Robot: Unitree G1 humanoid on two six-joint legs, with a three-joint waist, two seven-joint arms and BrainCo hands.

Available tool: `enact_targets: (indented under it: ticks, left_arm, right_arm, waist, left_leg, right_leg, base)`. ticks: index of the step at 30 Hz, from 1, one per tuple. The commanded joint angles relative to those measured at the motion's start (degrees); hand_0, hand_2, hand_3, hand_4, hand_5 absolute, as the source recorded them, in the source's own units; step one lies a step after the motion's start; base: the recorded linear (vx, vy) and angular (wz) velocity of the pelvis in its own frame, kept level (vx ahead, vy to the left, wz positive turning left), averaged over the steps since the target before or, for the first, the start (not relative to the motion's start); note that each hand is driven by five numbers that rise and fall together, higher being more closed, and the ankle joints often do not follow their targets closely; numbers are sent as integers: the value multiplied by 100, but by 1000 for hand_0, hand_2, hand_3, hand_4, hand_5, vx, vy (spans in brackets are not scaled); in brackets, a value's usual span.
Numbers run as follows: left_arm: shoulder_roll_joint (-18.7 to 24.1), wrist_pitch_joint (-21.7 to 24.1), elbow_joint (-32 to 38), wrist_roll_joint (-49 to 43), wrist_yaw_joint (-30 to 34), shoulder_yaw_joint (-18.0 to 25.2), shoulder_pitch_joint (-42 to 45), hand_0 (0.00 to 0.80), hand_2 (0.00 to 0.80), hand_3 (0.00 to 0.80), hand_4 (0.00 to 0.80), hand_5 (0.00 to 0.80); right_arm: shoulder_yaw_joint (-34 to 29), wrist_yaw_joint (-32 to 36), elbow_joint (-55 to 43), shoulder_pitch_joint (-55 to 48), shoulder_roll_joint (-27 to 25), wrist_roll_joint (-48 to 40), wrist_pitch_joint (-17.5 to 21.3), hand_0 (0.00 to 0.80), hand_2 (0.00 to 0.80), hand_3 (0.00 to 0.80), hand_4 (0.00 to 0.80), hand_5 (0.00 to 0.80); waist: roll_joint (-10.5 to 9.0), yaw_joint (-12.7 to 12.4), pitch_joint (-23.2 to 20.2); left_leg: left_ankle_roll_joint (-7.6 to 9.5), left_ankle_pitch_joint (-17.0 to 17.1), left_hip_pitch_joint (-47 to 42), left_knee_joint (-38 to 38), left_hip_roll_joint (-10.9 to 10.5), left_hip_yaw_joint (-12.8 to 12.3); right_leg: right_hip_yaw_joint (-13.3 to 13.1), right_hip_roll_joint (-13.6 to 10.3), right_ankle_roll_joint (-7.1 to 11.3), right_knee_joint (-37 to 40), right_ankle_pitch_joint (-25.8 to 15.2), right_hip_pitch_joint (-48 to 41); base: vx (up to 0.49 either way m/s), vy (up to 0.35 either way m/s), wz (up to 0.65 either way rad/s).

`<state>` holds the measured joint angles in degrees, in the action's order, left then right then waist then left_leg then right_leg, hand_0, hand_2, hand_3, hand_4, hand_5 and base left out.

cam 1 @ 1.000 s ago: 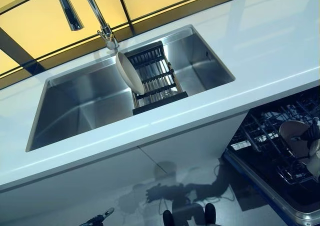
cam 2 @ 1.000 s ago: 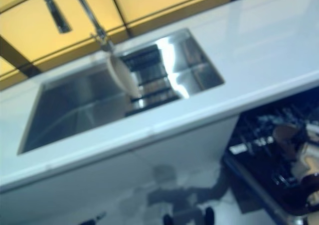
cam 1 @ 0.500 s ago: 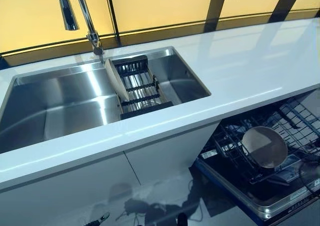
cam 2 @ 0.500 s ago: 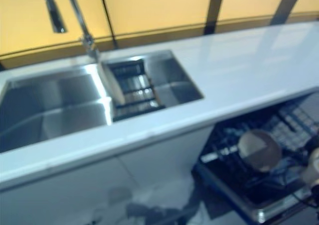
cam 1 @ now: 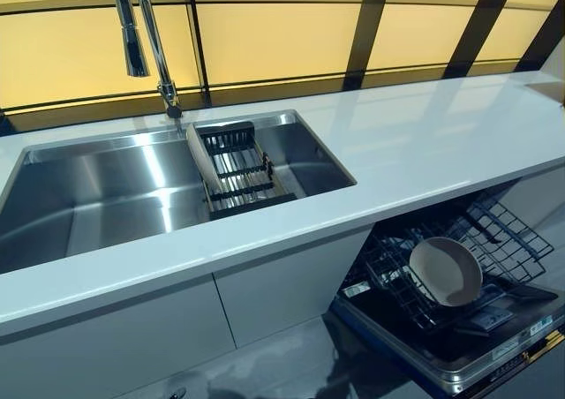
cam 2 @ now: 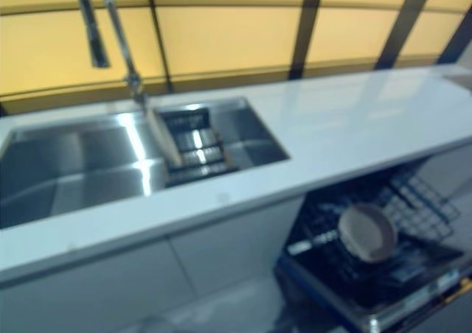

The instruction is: Take plates into dishwasher

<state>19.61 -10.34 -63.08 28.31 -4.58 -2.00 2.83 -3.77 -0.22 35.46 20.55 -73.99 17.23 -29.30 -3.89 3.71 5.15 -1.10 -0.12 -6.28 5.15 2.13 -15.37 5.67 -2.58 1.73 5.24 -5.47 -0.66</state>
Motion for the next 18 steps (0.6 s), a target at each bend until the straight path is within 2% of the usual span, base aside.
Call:
enact_targets:
  ticks: [1,7,12,18]
  left_arm:
    - [290,182,-338,106,-16,-55,-208,0,0,0,0,0]
    - [280,180,-294,143,-58,-151,-208,0,0,0,0,0]
    - [225,181,-206,210,-84,-192,-119,0,0,0,0,0]
    - [181,82,-67,267,-218,-184,-63,0,0,0,0,0]
  right_arm:
    - [449,-326,323,1048,-634,-6,12,0,0,0,0,0]
    - [1395,-663,83,2334,-720,-45,202,0,0,0,0,0]
    - [2169,-1137,-509,3325,-827,177,750,0,0,0,0,0]
    - [2772,-1166,-1154,3939,-789,702,1121,0,0,0,0,0]
  waist:
    - [-99,-285,-43]
    - [-128,-486,-11]
    - [-118,-643,15]
    - [-111,-776,26]
  left_leg:
    - [170,-456,-56,-15,-3,356]
    - [164,-424,-11,-15,-45,541]
    - [178,-412,43,-15,-105,756]
    - [191,-403,103,-15,-157,972]
  right_leg:
    - [405,9,323,-24,600,-427]
    - [559,-38,306,-24,646,-458]
    - [709,-77,288,-24,701,-494]
    - [902,-118,296,-24,756,-541]
  base:
    - [10,-5,4]
    - [15,-9,14]
    - [28,6,26]
    - [38,22,29]
